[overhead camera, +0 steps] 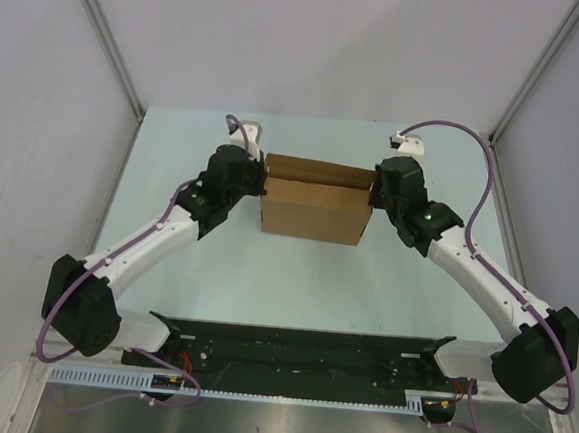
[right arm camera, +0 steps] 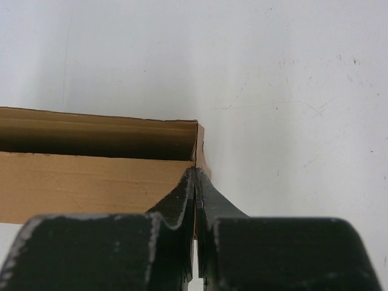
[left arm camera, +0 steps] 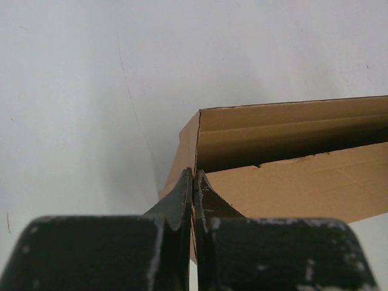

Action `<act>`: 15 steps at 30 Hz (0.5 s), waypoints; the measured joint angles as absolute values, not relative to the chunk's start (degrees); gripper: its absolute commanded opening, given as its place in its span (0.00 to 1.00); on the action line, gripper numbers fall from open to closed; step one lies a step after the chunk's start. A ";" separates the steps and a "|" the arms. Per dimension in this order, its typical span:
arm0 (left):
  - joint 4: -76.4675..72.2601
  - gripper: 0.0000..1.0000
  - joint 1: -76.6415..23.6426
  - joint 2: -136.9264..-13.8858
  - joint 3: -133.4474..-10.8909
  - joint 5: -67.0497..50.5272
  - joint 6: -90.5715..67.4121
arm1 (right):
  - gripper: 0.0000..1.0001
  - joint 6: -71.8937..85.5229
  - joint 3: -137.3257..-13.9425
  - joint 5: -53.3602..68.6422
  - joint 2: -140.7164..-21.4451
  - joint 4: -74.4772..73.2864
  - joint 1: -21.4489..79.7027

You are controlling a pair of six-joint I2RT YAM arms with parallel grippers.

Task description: Fold the paper box

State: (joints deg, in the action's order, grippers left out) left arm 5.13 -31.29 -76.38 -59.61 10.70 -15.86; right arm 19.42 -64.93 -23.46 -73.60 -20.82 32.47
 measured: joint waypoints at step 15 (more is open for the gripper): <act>0.82 0.00 -31.03 -75.16 -54.63 10.28 -19.86 | 0.00 19.42 -64.93 -23.40 -73.84 -20.62 32.91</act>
State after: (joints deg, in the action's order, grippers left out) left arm 0.82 -31.03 -75.16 -54.63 10.28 -19.86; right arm 19.42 -64.93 -23.40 -73.84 -20.62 32.91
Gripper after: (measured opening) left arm 0.008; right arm 0.009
